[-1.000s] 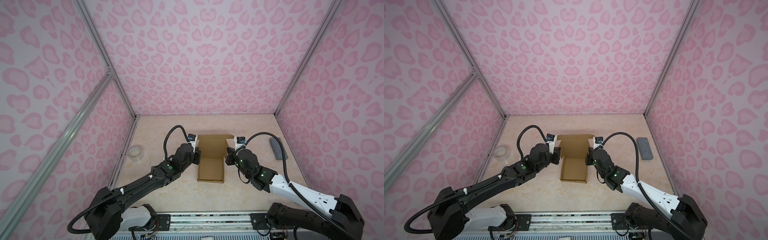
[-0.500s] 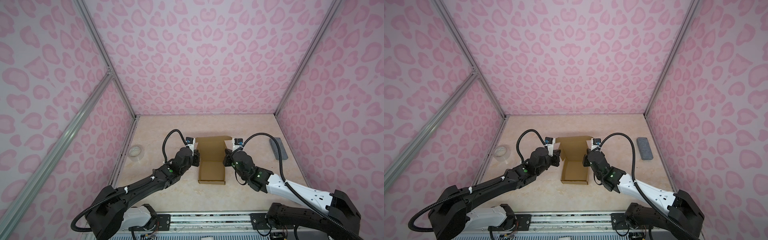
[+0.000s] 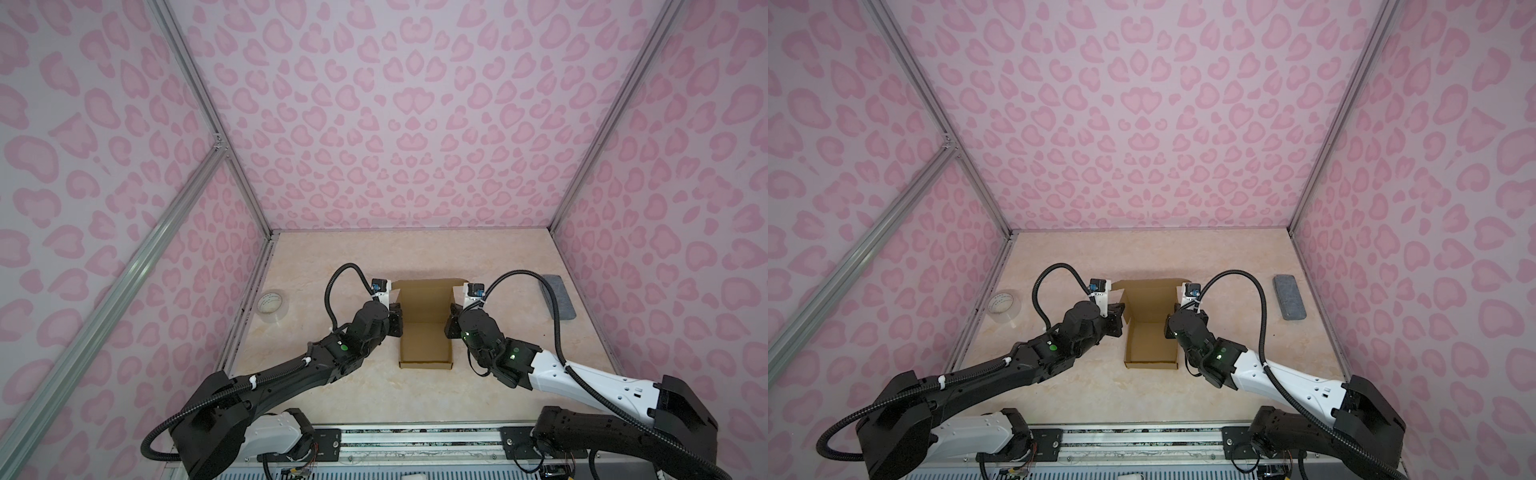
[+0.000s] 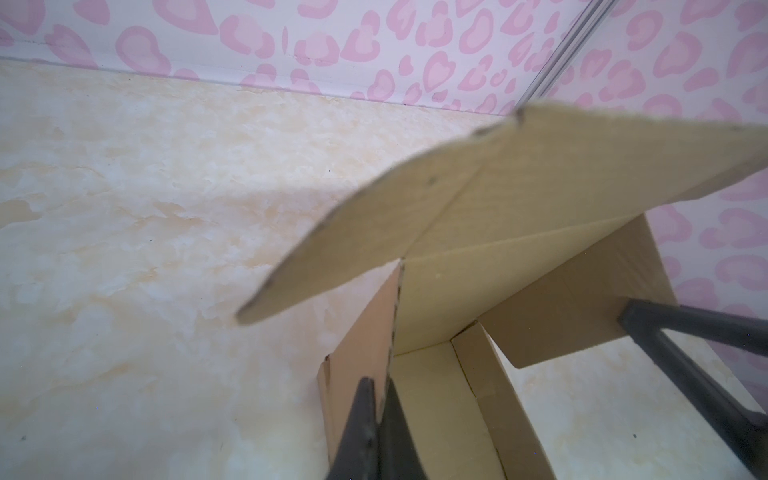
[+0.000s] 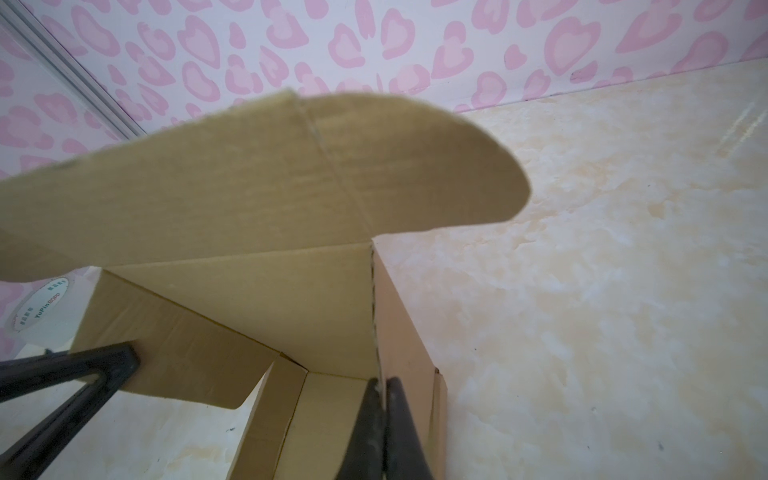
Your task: Fold the paper box
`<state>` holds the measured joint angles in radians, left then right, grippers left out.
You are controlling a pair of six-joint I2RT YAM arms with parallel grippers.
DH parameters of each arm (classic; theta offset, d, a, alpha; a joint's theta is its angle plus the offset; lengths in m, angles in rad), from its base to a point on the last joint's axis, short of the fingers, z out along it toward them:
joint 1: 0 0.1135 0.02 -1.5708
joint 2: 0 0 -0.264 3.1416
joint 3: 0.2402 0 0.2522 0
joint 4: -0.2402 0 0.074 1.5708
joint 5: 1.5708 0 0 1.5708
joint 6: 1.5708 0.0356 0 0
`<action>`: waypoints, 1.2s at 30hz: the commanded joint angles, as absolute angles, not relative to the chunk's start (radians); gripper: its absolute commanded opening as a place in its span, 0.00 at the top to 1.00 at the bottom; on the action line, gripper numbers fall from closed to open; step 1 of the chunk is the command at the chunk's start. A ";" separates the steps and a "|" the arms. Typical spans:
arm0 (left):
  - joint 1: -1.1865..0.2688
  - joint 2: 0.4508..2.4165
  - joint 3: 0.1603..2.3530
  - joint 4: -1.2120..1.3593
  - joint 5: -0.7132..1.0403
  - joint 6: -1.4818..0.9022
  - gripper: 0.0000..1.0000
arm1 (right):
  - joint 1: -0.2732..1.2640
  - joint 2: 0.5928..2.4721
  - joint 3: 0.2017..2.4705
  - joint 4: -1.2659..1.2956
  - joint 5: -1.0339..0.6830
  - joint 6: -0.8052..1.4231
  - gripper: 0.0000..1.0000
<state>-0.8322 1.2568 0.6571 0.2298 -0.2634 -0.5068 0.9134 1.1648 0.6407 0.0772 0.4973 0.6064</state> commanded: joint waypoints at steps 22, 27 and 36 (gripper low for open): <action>-0.883 1.298 0.692 0.039 -0.327 -0.852 0.96 | 1.035 1.144 0.547 0.085 0.605 0.655 1.00; -0.897 1.282 0.663 0.050 -0.361 -0.877 0.96 | 1.049 1.138 0.534 0.084 0.622 0.656 1.00; -0.916 1.282 0.610 0.077 -0.381 -0.975 0.96 | 1.060 1.146 0.517 0.107 0.640 0.657 1.00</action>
<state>-0.9119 1.2678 0.6193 0.2066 -0.3985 -0.9115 1.0565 1.1385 0.5270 0.1078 0.6342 0.6510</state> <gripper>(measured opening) 0.059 0.048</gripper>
